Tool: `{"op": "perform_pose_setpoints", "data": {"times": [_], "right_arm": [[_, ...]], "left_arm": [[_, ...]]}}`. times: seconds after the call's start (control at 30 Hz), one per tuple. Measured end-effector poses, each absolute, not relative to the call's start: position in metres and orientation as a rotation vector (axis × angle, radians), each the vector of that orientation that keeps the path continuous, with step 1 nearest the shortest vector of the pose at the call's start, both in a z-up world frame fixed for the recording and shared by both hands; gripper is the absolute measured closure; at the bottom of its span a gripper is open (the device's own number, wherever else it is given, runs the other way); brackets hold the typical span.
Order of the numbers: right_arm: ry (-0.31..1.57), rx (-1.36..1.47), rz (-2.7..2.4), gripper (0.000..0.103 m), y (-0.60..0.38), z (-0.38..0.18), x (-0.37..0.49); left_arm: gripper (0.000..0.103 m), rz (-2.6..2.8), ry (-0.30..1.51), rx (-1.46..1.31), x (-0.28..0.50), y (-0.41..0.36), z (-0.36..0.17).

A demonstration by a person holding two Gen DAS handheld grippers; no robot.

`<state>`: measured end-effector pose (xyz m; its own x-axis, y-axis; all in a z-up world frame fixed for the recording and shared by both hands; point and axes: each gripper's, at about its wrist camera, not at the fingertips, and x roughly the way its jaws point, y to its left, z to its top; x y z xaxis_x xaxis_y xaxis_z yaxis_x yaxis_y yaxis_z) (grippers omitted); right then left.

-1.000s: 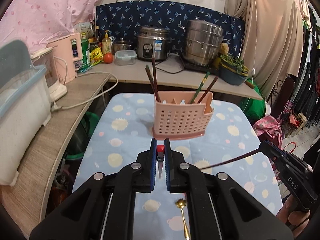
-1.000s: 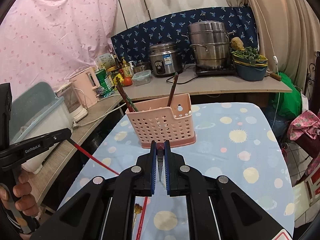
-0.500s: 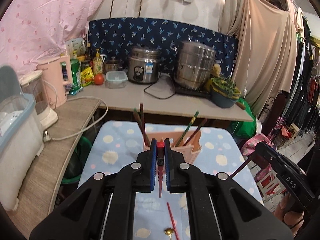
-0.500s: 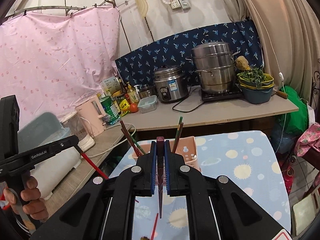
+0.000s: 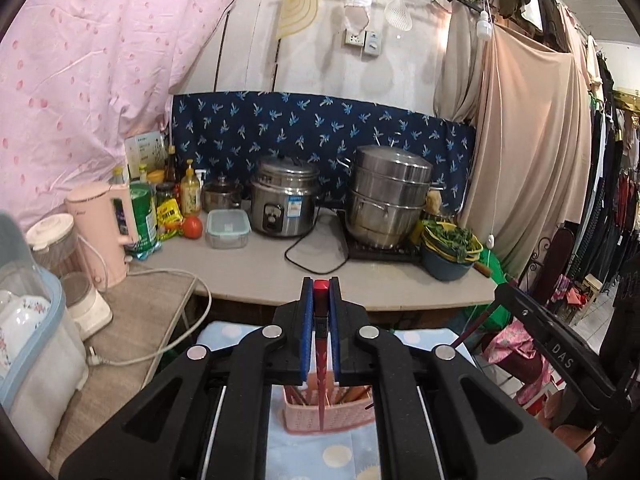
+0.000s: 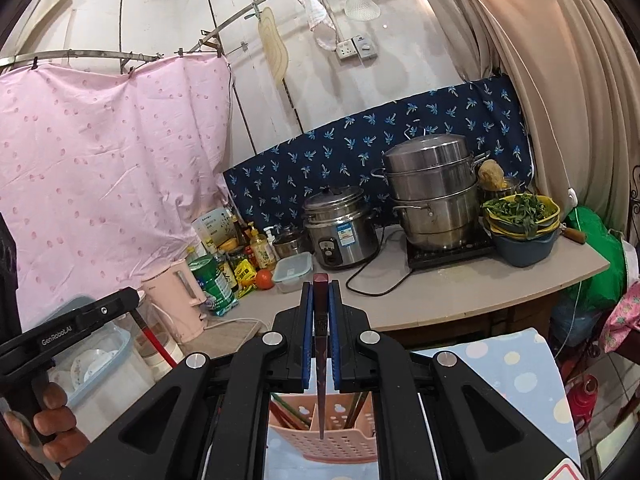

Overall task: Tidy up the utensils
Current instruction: 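Lower the chopsticks into the basket and open both tools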

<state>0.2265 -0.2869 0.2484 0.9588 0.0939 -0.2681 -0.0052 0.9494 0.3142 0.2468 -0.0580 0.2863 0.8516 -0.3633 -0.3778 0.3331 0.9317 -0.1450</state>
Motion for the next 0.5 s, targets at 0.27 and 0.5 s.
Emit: {"op": "perform_pose_setpoints", "data": {"times": [0.27, 0.5], "right_arm": [[0.343, 0.328, 0.056, 0.096, -0.285, 0.224, 0.272], [0.420, 0.329, 0.062, 0.096, -0.283, 0.189, 0.295]], "left_arm": [[0.096, -0.348, 0.415, -0.073, 0.292, -0.070, 0.271], [0.096, -0.346, 0.479, -0.069, 0.315, -0.080, 0.235]]}}
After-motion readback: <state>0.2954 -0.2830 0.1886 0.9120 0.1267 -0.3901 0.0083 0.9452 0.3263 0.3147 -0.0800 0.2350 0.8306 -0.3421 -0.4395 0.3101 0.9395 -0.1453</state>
